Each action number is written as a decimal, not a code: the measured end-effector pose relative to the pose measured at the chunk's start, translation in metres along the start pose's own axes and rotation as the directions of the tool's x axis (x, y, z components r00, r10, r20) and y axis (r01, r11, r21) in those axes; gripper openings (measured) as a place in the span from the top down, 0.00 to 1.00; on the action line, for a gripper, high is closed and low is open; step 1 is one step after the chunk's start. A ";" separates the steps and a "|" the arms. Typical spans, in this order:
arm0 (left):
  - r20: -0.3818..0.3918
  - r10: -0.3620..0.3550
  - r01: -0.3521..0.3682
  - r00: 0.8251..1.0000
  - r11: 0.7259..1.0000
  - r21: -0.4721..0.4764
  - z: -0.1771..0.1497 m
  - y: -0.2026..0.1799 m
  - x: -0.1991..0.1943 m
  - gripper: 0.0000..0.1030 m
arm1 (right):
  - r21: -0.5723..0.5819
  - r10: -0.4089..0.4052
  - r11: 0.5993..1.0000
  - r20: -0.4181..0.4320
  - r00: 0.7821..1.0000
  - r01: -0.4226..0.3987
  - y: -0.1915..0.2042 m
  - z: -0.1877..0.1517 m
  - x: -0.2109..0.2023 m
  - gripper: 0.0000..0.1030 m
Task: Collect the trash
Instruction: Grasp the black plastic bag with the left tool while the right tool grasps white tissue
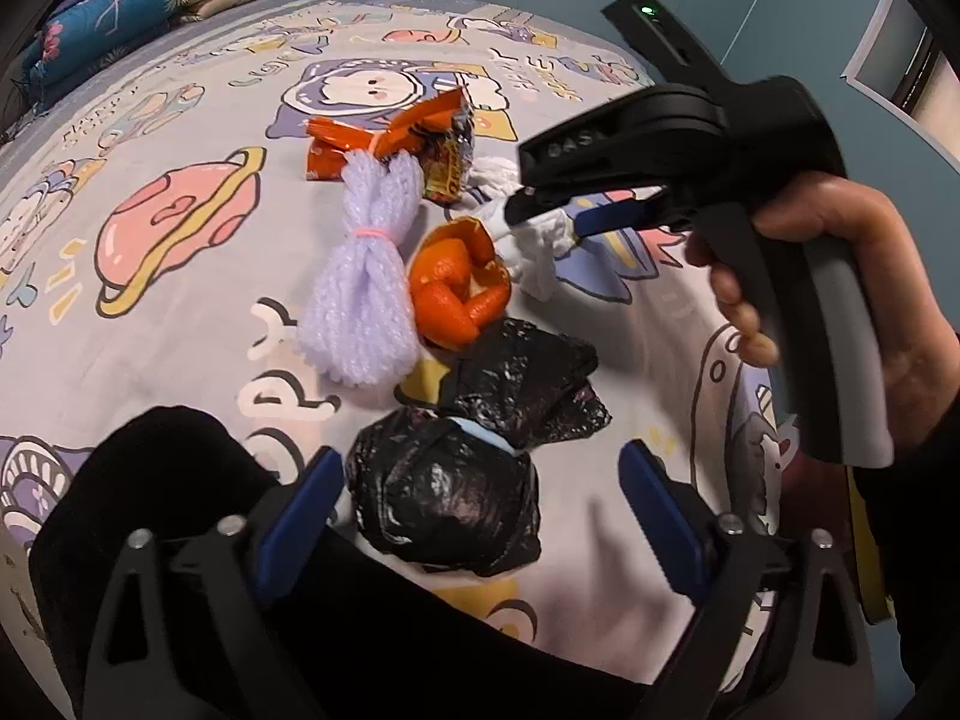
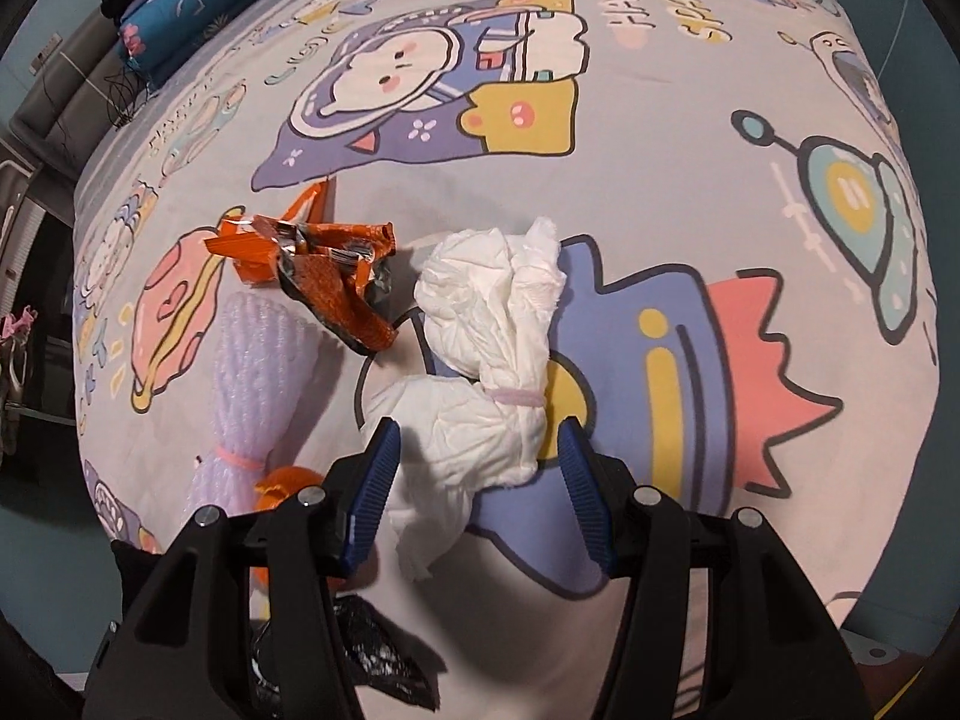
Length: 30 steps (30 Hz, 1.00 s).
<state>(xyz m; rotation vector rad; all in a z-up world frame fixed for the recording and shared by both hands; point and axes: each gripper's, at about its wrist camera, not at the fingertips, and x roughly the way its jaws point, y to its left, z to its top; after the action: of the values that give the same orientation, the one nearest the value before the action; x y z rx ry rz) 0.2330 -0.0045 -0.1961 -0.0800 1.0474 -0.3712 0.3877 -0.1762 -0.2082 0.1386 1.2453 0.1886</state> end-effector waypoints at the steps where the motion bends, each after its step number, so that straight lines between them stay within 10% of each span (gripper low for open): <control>1: -0.002 -0.002 0.002 1.000 1.000 0.002 0.000 -0.001 0.001 0.17 | -0.002 -0.009 1.000 0.002 1.000 0.009 0.001 0.001 0.002 0.50; 12: -0.032 -0.023 0.024 0.999 0.999 0.026 -0.006 -0.009 0.010 0.52 | -0.043 -0.075 0.996 0.004 0.997 0.076 0.012 0.002 0.021 0.61; 30: 0.014 -0.049 0.047 0.999 0.995 0.089 -0.011 -0.030 -0.015 0.70 | -0.082 -0.120 0.989 0.072 0.990 0.126 0.021 -0.008 0.001 0.81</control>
<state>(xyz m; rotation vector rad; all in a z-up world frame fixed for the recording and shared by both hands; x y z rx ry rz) 0.2090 -0.0265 -0.1816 -0.0284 1.0130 -0.4595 0.3789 -0.1556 -0.2072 -0.0073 1.1735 0.1295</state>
